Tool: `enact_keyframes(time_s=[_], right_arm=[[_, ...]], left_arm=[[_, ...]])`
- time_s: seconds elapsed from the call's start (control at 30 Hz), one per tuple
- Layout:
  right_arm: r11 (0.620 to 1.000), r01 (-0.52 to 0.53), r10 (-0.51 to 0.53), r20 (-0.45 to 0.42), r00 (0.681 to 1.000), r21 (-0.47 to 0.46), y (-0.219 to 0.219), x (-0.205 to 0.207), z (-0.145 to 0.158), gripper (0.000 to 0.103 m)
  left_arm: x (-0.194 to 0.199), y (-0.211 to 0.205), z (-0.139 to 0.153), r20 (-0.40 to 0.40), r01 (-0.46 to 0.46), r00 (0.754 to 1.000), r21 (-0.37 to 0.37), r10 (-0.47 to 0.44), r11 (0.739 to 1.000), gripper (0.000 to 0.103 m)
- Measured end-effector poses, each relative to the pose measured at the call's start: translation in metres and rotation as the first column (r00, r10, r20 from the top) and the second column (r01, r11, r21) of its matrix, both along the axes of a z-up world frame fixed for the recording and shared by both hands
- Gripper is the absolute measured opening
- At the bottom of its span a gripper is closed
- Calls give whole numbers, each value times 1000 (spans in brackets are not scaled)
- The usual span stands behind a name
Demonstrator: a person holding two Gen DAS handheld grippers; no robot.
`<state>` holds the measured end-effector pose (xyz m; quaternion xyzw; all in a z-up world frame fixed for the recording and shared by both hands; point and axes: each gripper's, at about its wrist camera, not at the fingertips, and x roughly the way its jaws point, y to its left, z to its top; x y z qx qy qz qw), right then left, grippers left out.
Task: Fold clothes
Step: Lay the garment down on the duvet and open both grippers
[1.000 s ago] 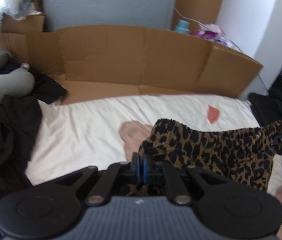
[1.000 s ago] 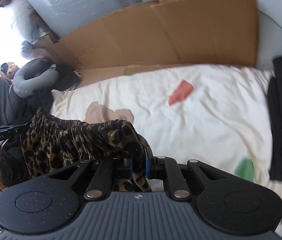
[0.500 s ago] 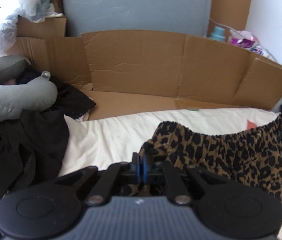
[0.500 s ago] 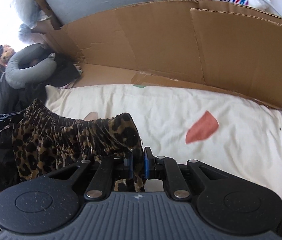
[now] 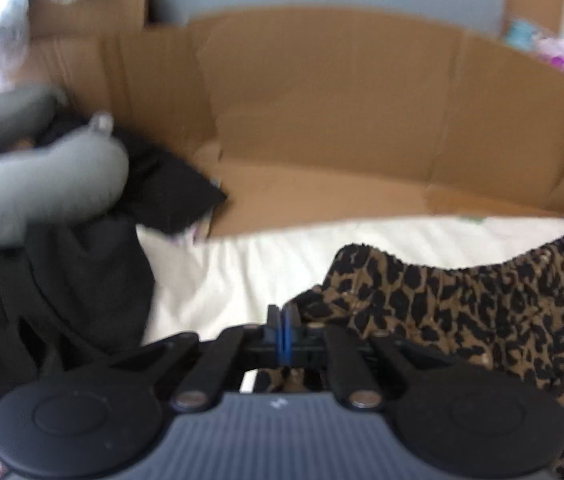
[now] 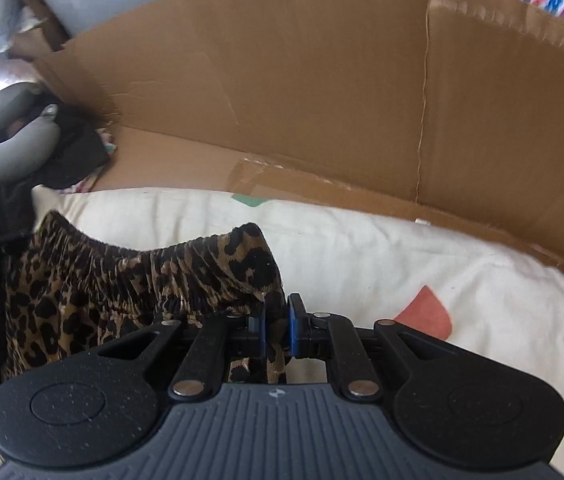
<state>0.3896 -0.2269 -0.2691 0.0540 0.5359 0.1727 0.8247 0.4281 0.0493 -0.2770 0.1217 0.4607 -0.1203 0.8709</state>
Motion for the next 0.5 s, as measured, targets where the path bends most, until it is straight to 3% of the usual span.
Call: enact_keyframes(time_s=[0.07, 0.17, 0.2, 0.23, 0.37, 0.5], right_arm=[[998, 54, -53, -40, 998, 21, -3, 3, -13, 32], [997, 77, -74, -77, 994, 32, -9, 0, -24, 43], [997, 67, -64, -72, 995, 30, -11, -3, -25, 46], [998, 58, -56, -66, 996, 24, -12, -6, -26, 47], [998, 56, -56, -45, 997, 7, -26, -21, -28, 47], [993, 63, -58, -57, 997, 96, -45, -44, -24, 47]], left_arm=[[2, -3, -15, -53, -7, 999, 13, 8, 1000, 5], [-7, -6, -20, -34, 10, 999, 45, -9, 999, 12], [-10, -5, -20, -30, 9, 1000, 53, -7, 999, 21], [-12, -3, -20, -32, 5, 999, 47, -3, 999, 28], [-16, 4, -18, -49, -15, 999, 6, 15, 1000, 29], [-31, 7, -10, -57, -30, 998, -74, 26, 997, 29]])
